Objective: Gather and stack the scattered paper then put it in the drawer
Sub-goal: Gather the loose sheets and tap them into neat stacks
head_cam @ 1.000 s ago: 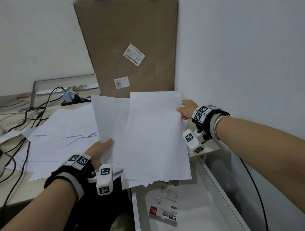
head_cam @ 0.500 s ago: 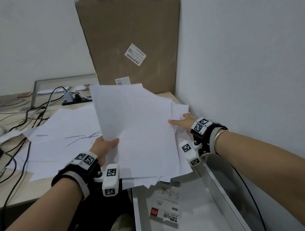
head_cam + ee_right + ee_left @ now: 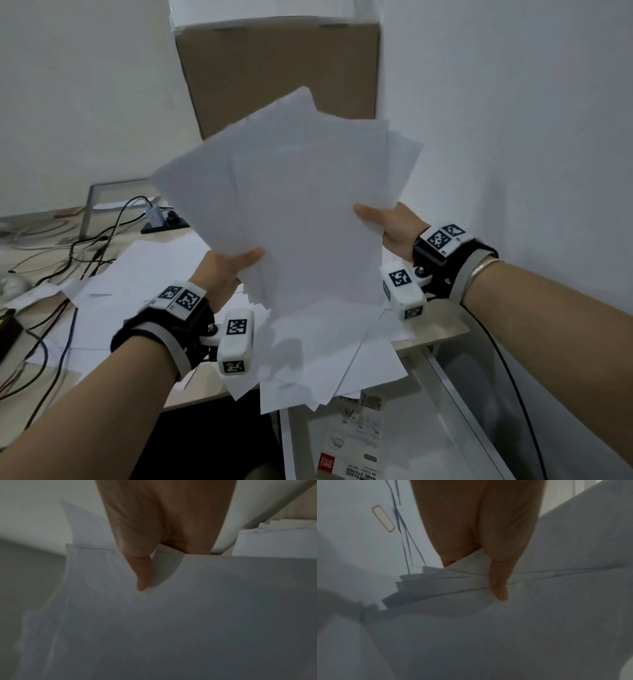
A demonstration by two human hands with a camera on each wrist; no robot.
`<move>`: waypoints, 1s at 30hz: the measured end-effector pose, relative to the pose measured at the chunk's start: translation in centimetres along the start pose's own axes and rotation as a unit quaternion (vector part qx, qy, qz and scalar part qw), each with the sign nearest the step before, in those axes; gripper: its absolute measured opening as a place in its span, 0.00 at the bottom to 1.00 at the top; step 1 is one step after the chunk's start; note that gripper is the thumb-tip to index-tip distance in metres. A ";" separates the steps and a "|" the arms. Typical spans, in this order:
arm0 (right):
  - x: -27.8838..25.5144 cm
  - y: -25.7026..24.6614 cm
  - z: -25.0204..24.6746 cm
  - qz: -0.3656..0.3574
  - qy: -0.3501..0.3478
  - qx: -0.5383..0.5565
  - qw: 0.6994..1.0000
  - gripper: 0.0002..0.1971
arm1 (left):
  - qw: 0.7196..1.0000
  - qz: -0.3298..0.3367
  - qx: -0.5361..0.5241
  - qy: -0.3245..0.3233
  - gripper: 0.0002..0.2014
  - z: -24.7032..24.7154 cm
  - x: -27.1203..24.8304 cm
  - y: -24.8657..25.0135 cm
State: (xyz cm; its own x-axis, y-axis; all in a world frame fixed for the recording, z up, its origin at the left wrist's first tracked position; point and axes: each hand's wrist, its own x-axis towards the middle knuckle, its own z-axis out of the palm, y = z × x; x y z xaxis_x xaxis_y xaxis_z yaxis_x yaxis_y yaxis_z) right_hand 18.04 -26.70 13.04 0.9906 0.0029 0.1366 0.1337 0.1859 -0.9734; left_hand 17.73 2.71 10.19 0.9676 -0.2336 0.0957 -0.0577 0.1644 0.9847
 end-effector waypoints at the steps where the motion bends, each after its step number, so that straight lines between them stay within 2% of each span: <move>1: -0.1 0.2 0.2 0.001 -0.015 -0.002 1.000 0.43 | 1.000 0.000 -0.017 0.000 0.35 0.2 0.0 0.4; 4: -0.3 0.3 0.8 0.021 -0.052 -0.024 0.998 0.47 | 0.999 -0.005 -0.038 -0.019 0.39 0.9 0.3 1.2; 6: -0.3 0.1 1.1 0.021 -0.061 -0.055 0.996 0.44 | 0.999 0.005 -0.030 -0.028 0.33 1.8 0.6 1.9; 8: -0.1 -0.1 1.3 0.011 -0.040 -0.070 0.997 0.37 | 1.000 0.017 -0.019 -0.017 0.23 2.6 1.0 2.5; 10: 0.0 0.0 1.2 0.004 -0.027 -0.078 0.997 0.30 | 0.999 0.021 -0.011 0.024 0.17 3.0 1.3 2.9; 13: 0.2 1.0 0.7 0.022 -0.013 -0.101 0.995 0.29 | 0.997 0.010 0.000 0.079 0.18 3.1 1.6 2.7; 16: 0.5 1.8 1.0 0.027 0.036 -0.117 0.992 0.24 | 0.997 0.003 0.028 0.076 0.19 3.9 1.9 2.6; 20: 0.5 0.9 2.3 -0.005 0.076 -0.121 0.990 0.20 | 0.994 0.033 0.030 0.095 0.13 4.8 2.5 4.4; 23: -0.2 0.1 2.2 0.000 0.038 -0.075 0.996 0.20 | 0.998 0.038 0.028 0.045 0.14 3.9 2.1 5.0; 25: -1.0 0.5 2.0 0.010 -0.007 -0.076 0.997 0.22 | 0.999 0.013 0.031 0.009 0.15 3.1 1.4 3.8; 27: -1.8 1.5 1.8 0.027 -0.032 -0.077 0.996 0.19 | 0.999 -0.018 0.029 -0.008 0.16 2.6 0.7 1.7; 28: -1.9 2.0 1.7 0.035 -0.036 -0.075 0.996 0.19 | 0.999 -0.032 0.024 -0.010 0.19 2.5 0.3 0.6; 30: -2.1 3.0 1.7 0.054 -0.030 -0.065 0.996 0.19 | 0.998 -0.062 0.017 -0.009 0.33 2.5 0.1 -1.3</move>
State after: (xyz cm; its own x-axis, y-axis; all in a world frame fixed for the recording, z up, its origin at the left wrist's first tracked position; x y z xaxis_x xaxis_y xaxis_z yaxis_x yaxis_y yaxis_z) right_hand 16.26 -24.53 10.15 0.9965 0.0750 0.0361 0.0322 0.0531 -0.9981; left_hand 17.31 0.13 9.31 0.9633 -0.2674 -0.0246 0.0533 0.1007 0.9935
